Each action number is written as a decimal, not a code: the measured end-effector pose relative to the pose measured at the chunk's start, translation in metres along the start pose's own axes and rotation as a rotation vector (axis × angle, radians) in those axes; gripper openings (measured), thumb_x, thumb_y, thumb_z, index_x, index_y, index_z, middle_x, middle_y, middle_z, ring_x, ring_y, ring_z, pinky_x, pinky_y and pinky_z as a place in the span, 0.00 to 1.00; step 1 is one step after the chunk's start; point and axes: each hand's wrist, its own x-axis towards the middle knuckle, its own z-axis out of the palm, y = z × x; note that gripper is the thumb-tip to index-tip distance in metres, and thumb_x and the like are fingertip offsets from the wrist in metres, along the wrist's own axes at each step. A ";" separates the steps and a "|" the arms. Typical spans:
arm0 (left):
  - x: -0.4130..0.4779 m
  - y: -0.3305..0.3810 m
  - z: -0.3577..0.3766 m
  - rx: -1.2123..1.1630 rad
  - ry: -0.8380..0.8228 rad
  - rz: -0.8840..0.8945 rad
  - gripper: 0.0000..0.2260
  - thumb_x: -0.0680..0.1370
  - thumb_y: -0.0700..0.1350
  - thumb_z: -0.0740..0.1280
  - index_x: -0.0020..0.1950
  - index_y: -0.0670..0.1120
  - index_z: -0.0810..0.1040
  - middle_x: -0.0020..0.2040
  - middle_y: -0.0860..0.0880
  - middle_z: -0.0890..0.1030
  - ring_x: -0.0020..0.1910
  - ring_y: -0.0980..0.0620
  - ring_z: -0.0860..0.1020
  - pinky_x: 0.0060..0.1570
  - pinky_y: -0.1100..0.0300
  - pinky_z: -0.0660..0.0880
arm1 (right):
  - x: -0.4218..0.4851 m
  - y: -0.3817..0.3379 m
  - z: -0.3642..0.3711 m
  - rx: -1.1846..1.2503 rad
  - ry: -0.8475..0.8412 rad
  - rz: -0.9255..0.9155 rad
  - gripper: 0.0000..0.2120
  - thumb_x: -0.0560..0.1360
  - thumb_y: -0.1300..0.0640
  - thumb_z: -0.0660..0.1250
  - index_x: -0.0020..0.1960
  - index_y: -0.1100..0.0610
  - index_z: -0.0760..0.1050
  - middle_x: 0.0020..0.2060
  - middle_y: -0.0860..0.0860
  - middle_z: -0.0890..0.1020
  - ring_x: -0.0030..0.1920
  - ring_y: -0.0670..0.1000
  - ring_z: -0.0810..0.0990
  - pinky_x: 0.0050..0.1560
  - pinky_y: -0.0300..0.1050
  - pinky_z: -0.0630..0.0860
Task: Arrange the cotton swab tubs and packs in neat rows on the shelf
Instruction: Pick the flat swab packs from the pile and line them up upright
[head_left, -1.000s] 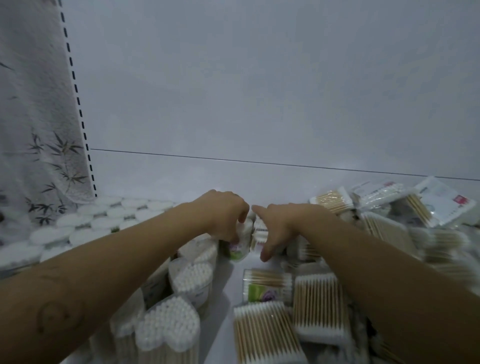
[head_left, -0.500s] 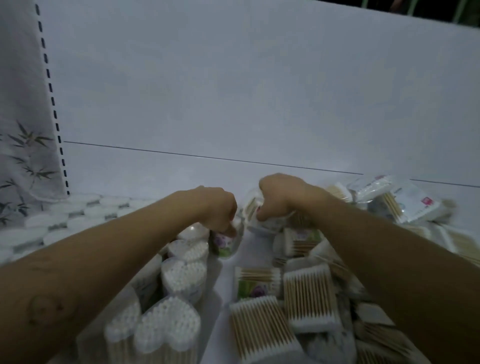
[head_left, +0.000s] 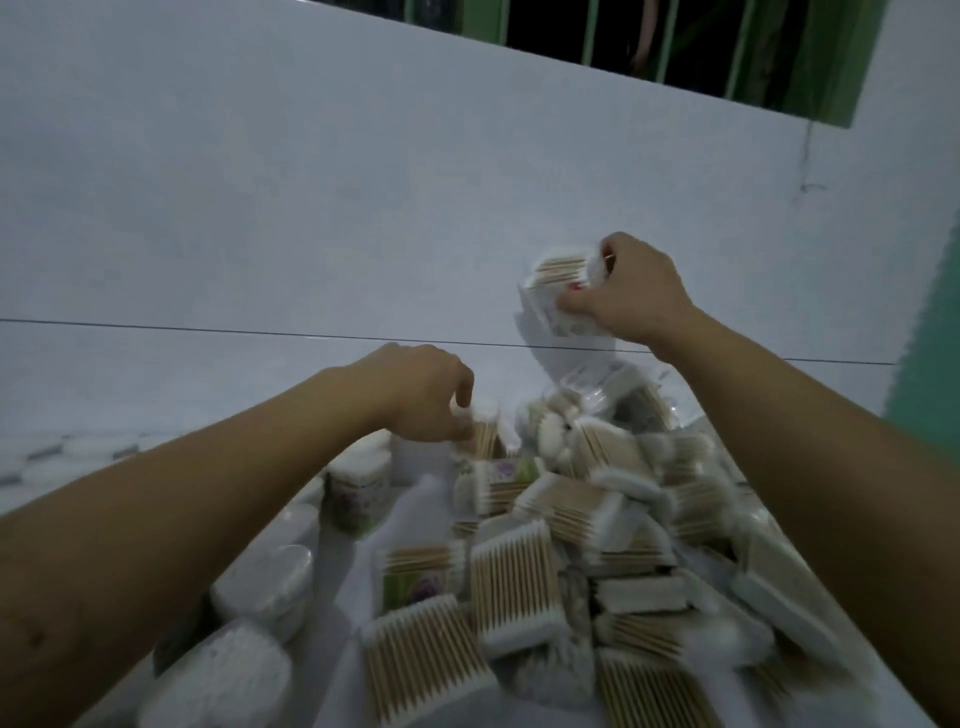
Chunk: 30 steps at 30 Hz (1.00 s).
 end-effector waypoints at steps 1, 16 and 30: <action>0.002 0.006 -0.002 -0.016 0.016 0.010 0.19 0.77 0.62 0.63 0.64 0.54 0.74 0.62 0.53 0.76 0.60 0.51 0.74 0.55 0.55 0.69 | 0.003 0.011 -0.007 -0.047 0.056 -0.001 0.24 0.70 0.50 0.74 0.62 0.57 0.71 0.53 0.55 0.77 0.53 0.56 0.75 0.48 0.47 0.72; 0.028 0.082 -0.019 -0.138 0.042 0.018 0.19 0.77 0.61 0.64 0.64 0.54 0.75 0.61 0.54 0.76 0.55 0.53 0.74 0.55 0.56 0.72 | -0.015 0.126 -0.029 0.164 -0.172 0.258 0.36 0.75 0.40 0.67 0.76 0.56 0.61 0.75 0.54 0.65 0.72 0.56 0.66 0.69 0.52 0.65; 0.018 0.095 -0.005 -0.201 0.080 -0.118 0.09 0.77 0.58 0.66 0.50 0.53 0.77 0.48 0.56 0.79 0.48 0.55 0.77 0.50 0.57 0.76 | -0.057 0.173 -0.048 0.196 -0.132 0.259 0.29 0.79 0.45 0.63 0.74 0.57 0.64 0.70 0.55 0.71 0.68 0.56 0.70 0.66 0.50 0.66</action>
